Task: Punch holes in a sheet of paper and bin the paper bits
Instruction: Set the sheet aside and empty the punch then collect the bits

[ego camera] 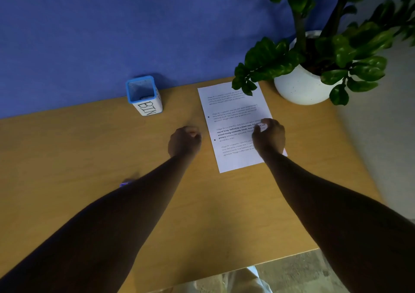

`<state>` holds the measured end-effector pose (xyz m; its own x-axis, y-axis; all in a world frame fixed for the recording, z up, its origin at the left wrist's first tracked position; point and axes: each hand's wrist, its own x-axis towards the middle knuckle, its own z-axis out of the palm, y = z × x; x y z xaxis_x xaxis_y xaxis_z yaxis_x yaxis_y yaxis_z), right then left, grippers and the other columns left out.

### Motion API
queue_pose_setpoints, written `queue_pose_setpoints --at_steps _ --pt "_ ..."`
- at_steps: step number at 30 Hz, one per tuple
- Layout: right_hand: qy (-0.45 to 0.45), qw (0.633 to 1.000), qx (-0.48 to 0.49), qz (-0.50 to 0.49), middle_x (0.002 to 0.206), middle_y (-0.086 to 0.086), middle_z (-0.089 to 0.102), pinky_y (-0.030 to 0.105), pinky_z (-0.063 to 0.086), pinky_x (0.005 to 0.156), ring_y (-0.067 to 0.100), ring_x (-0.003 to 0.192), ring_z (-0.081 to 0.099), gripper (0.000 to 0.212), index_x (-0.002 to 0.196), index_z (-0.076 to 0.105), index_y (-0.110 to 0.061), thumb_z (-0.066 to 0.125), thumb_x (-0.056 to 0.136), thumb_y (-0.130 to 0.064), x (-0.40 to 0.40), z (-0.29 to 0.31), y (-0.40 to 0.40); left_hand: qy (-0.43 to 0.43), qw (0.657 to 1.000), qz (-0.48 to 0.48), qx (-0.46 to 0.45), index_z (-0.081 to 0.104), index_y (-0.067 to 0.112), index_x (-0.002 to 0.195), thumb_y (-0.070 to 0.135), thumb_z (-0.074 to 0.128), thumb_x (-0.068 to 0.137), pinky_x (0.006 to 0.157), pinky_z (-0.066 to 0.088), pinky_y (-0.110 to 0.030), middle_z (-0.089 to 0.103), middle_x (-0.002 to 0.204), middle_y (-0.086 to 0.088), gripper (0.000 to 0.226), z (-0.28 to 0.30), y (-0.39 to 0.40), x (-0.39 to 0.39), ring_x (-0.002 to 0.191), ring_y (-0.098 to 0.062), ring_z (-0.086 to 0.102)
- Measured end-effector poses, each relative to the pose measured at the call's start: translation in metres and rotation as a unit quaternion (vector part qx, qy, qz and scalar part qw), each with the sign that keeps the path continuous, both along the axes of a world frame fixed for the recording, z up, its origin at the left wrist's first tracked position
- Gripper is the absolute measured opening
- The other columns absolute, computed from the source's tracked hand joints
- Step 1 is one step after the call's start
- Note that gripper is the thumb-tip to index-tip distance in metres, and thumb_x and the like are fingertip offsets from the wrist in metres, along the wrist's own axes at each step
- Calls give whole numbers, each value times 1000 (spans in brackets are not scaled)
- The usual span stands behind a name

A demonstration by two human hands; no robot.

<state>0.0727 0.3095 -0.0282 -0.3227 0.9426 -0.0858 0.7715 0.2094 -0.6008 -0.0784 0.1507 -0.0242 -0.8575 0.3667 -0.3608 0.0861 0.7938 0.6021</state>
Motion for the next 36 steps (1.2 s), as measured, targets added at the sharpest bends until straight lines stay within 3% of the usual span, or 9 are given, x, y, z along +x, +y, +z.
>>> queue_pose_setpoints --at_steps 5,9,15,20,25,36 --pt "-39 989 45 134 137 8 58 47 44 103 26 131 46 38 127 61 -10 55 94 -27 -11 4 -56 107 988 -113 -23 68 26 122 34 60 92 97 50 -35 71 121 10 32 8 -30 16 113 -15 66" --pt "-57 976 75 195 143 8 53 49 42 106 26 138 40 40 128 60 -10 54 94 -30 -22 9 -89 191 970 -149 -29 62 26 131 39 58 94 98 46 -35 70 124 3 39 14 -52 19 114 -18 65" --pt "-71 959 75 265 150 5 45 46 39 109 24 142 33 42 131 58 -12 51 96 -35 -31 11 -141 220 959 -165 -72 56 25 137 41 56 94 106 39 -36 65 131 1 46 15 -100 12 122 -19 60" --pt "-67 949 86 296 152 6 42 45 37 109 25 145 30 43 133 56 -13 51 96 -35 -36 11 -173 244 948 -177 -100 50 23 143 40 47 99 119 25 -43 52 148 4 47 17 -145 -2 145 -16 38" --pt "-78 942 85 315 153 6 41 46 37 109 26 146 28 48 139 50 -13 50 97 -37 -41 10 -198 226 968 -89 -68 56 17 135 33 58 94 106 41 -39 62 135 -3 44 22 -186 -4 126 -24 57" --pt "-109 927 62 354 160 6 27 44 28 115 26 150 13 55 147 38 -13 44 99 -39 -48 -8 -244 149 986 13 -71 60 25 123 36 50 97 84 48 -37 62 120 -2 30 4 -242 4 109 -27 60"
